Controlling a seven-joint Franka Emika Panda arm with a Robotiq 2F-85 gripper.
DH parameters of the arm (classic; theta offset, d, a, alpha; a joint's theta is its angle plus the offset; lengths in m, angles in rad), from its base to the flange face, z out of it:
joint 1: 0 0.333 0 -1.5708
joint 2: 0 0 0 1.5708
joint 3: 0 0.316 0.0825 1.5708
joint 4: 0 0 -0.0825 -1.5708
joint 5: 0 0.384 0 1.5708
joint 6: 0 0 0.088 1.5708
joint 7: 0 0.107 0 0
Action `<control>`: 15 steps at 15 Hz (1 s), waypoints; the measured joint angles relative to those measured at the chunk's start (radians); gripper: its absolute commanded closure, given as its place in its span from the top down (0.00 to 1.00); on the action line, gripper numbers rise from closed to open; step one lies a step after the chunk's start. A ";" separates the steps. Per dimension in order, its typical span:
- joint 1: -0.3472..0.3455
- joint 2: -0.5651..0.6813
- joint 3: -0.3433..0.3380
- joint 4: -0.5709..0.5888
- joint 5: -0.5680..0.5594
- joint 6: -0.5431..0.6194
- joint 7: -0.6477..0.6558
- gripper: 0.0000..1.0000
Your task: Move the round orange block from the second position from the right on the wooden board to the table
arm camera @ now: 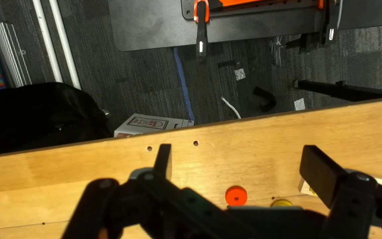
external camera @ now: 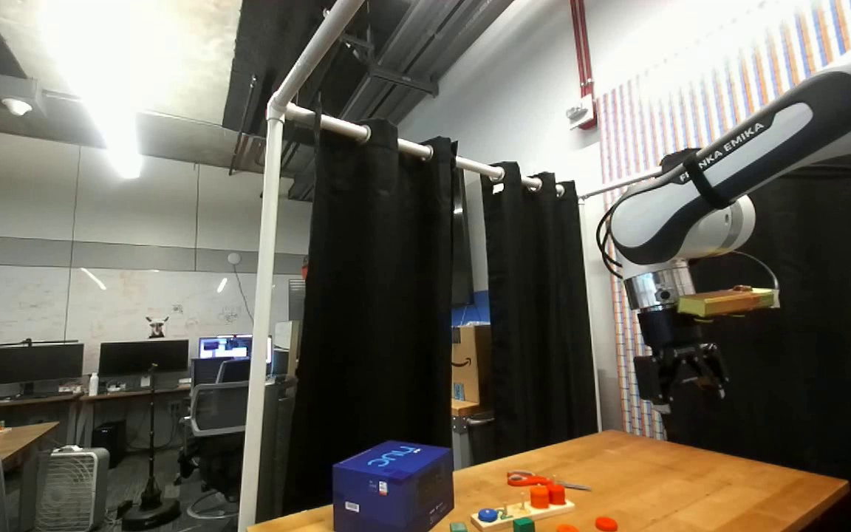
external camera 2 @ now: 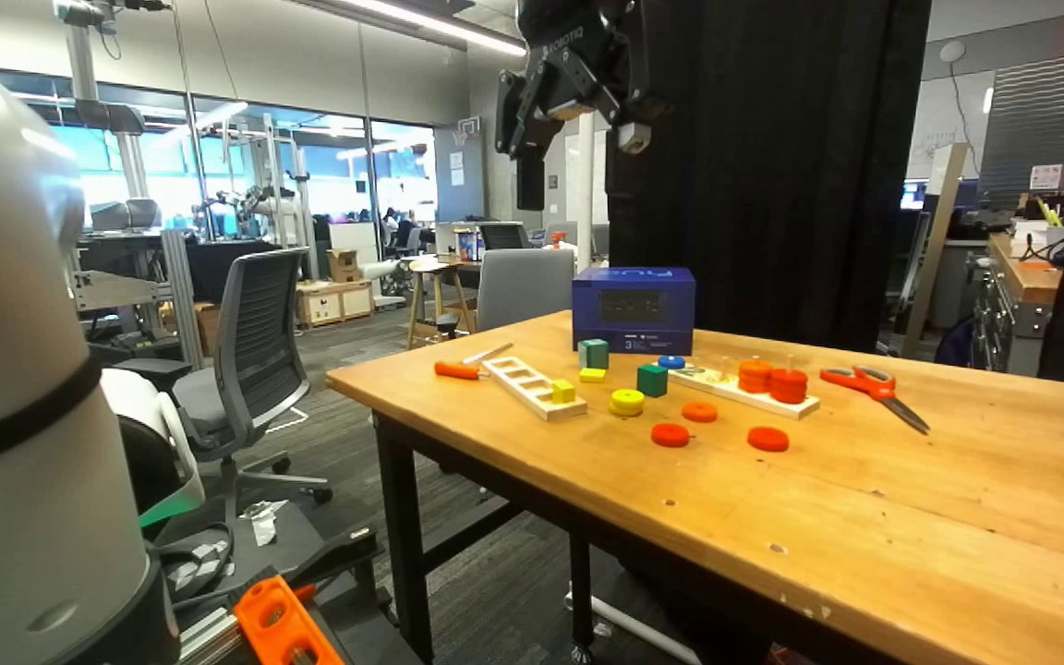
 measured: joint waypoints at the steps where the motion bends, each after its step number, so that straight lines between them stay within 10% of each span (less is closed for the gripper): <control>1: 0.000 0.001 0.000 -0.003 0.000 0.000 0.000 1.00; 15: -0.005 0.188 0.013 0.247 0.258 -0.001 0.435 1.00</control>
